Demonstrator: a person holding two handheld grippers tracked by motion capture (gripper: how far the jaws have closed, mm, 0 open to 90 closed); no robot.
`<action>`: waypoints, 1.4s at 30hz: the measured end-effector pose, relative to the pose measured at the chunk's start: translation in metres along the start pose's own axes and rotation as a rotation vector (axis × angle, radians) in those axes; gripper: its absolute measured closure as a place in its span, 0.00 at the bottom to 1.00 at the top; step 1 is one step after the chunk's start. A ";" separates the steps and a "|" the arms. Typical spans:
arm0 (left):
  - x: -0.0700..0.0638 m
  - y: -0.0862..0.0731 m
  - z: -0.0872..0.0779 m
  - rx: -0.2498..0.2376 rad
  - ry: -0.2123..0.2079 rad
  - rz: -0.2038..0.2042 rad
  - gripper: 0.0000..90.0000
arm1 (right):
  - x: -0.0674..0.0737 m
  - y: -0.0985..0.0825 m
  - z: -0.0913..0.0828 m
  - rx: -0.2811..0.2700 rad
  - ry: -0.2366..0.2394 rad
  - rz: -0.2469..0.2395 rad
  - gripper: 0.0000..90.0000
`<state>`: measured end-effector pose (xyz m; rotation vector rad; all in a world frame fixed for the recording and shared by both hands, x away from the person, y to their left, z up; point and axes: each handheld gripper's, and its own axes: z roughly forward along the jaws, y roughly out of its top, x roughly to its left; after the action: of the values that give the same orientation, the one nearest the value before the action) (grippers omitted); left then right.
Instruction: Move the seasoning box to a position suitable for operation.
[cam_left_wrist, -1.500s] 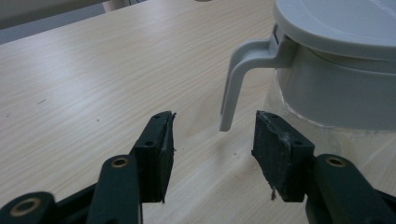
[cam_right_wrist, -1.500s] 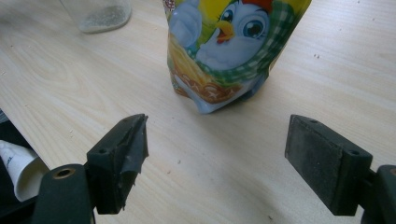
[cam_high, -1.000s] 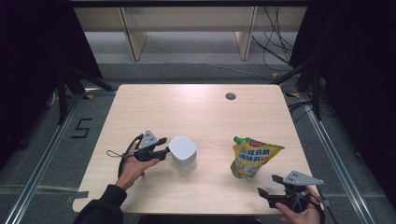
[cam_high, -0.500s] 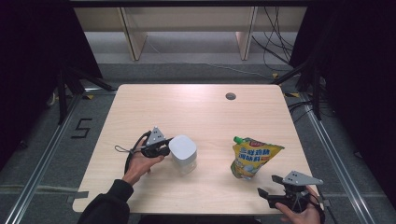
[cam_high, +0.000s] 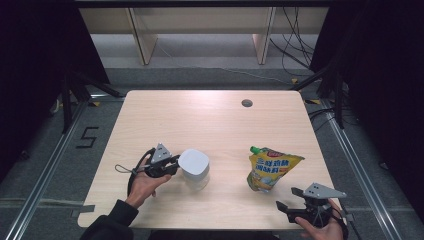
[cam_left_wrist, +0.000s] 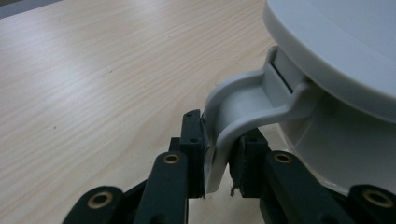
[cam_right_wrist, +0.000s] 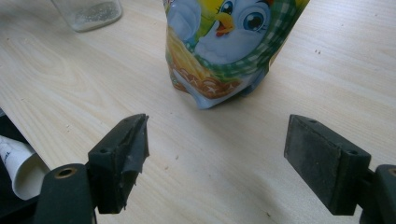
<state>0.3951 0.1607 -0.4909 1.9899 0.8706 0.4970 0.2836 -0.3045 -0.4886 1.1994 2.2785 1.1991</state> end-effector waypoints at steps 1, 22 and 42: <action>0.000 -0.002 -0.003 0.008 -0.005 0.014 0.84 | 0.003 -0.001 0.000 0.011 0.010 0.035 0.25; -0.006 -0.017 -0.034 -0.034 -0.039 -0.006 0.56 | 0.002 0.000 0.001 0.013 0.022 0.023 0.25; -0.014 -0.018 -0.032 -0.046 -0.122 0.095 0.75 | 0.002 0.001 0.001 0.008 0.013 -0.010 0.26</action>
<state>0.3584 0.1750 -0.4895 2.0033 0.6862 0.4406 0.2837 -0.3021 -0.4886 1.1853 2.2984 1.1983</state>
